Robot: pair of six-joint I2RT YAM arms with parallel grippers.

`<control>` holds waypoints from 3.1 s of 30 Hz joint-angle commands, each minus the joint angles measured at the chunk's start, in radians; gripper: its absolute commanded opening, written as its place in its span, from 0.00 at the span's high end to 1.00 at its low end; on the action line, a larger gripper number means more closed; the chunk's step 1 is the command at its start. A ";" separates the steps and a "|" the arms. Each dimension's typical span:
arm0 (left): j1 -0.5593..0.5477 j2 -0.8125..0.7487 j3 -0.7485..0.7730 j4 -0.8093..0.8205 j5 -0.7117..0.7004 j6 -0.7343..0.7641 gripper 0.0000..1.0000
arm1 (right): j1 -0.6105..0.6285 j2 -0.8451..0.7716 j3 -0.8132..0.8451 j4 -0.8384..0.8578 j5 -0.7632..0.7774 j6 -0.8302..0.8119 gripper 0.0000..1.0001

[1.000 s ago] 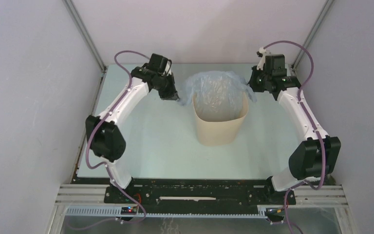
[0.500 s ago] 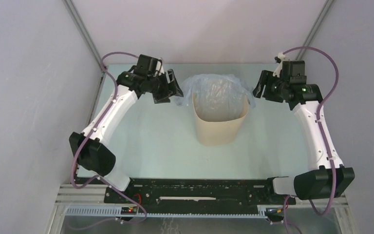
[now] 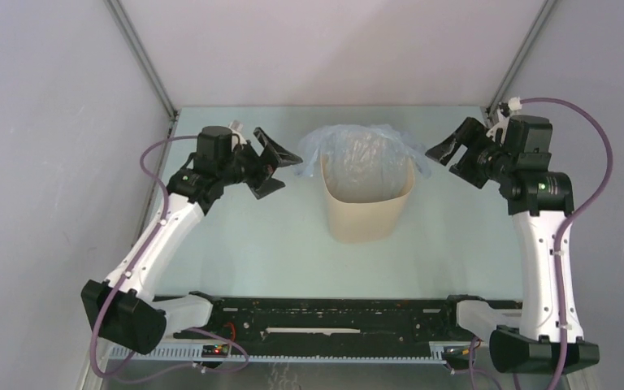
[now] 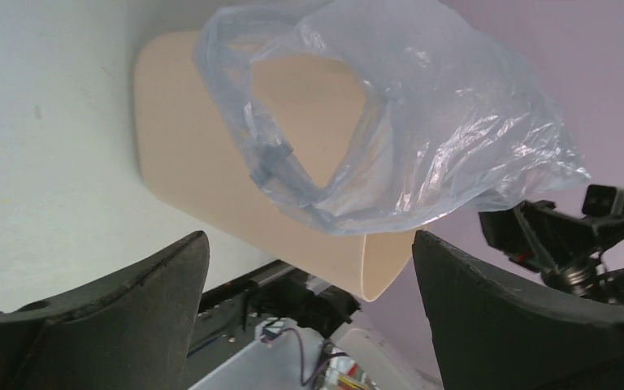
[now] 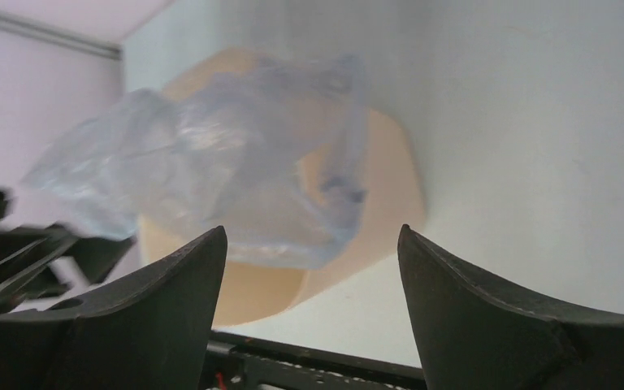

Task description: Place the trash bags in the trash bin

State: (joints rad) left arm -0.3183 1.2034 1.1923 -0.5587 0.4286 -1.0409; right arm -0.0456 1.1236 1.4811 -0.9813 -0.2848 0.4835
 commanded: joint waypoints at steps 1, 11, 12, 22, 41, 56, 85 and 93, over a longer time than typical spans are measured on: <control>-0.008 -0.010 -0.014 0.237 0.049 -0.081 0.01 | 0.032 -0.064 -0.074 0.181 -0.189 0.075 0.14; -0.219 0.182 0.380 -0.224 -0.265 0.415 0.13 | 0.285 -0.011 -0.039 0.192 0.132 -0.288 0.17; -0.230 0.190 0.402 -0.242 -0.281 0.433 0.13 | 0.304 -0.003 -0.022 0.172 0.179 -0.311 0.18; -0.261 0.355 0.590 -0.376 -0.368 0.565 0.50 | 0.406 0.088 0.081 0.082 0.382 -0.439 0.39; -0.406 0.161 0.306 -0.372 -0.249 0.488 1.00 | 0.420 -0.172 -0.151 -0.082 0.341 -0.301 0.89; -0.460 0.086 0.104 -0.294 -0.259 0.388 1.00 | 0.418 -0.238 -0.311 -0.123 0.370 -0.243 0.88; -0.372 0.205 0.187 -0.356 -0.296 0.538 0.66 | 0.174 -0.201 -0.417 -0.012 0.057 -0.161 0.33; -0.260 0.067 0.146 -0.369 -0.175 0.559 0.26 | 0.066 -0.271 -0.335 -0.077 -0.024 -0.116 0.19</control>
State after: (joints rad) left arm -0.6266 1.3518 1.3220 -0.9092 0.1726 -0.5137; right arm 0.0742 0.8631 1.1034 -1.0061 -0.2432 0.3470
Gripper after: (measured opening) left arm 0.710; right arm 0.789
